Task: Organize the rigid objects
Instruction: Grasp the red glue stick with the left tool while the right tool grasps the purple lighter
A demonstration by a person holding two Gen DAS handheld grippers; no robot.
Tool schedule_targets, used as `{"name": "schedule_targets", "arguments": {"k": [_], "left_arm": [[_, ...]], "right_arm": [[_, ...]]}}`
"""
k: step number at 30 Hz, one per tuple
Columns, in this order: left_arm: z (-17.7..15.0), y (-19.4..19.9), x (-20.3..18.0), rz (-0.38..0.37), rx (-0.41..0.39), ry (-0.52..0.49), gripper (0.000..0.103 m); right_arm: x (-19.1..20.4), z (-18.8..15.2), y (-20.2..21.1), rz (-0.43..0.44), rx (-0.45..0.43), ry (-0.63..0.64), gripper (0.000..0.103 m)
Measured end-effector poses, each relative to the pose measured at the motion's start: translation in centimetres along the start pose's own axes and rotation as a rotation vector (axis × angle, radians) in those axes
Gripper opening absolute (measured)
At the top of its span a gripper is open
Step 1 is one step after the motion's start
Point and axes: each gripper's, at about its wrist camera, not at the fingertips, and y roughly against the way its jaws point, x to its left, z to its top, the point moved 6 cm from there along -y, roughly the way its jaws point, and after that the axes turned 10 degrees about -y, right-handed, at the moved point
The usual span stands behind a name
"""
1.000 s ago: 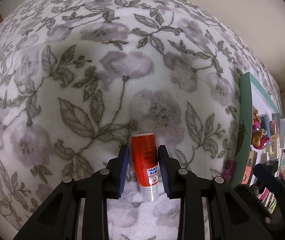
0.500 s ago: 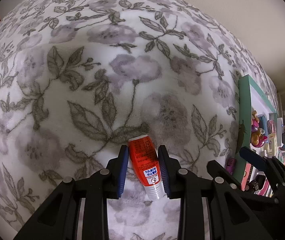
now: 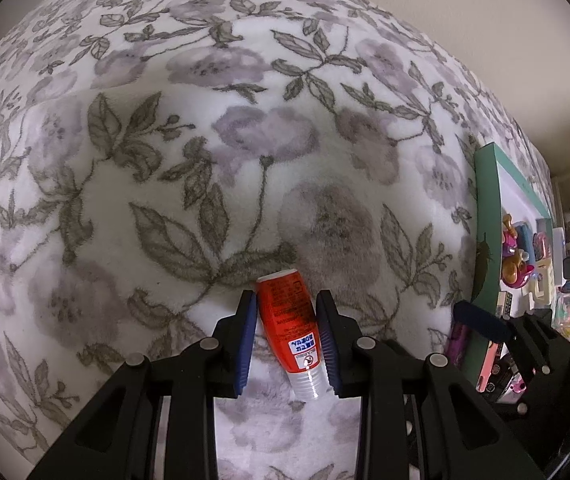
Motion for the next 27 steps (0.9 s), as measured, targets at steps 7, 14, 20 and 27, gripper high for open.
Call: {"name": "schedule_targets", "arguments": {"k": [7,14,20,27], "left_arm": [[0.1,-0.7,-1.0,0.039,-0.002,-0.055,0.032],[-0.8,-0.8,-2.3,0.086,0.008,-0.134,0.03],[-2.7,-0.8,-3.3,0.092,0.031,-0.154,0.03],[-4.6,-1.1,-5.6,0.125,0.052,-0.206,0.03]], "right_arm": [[0.5,-3.9,0.6,0.074,0.039,-0.014,0.078],[1.7,-8.4,0.8,0.126,0.059,-0.034,0.078],[1.4,-12.0,2.6,0.159,0.027,-0.057,0.077],[-0.3,-15.6,4.5,0.123,0.024,-0.08,0.066]]}}
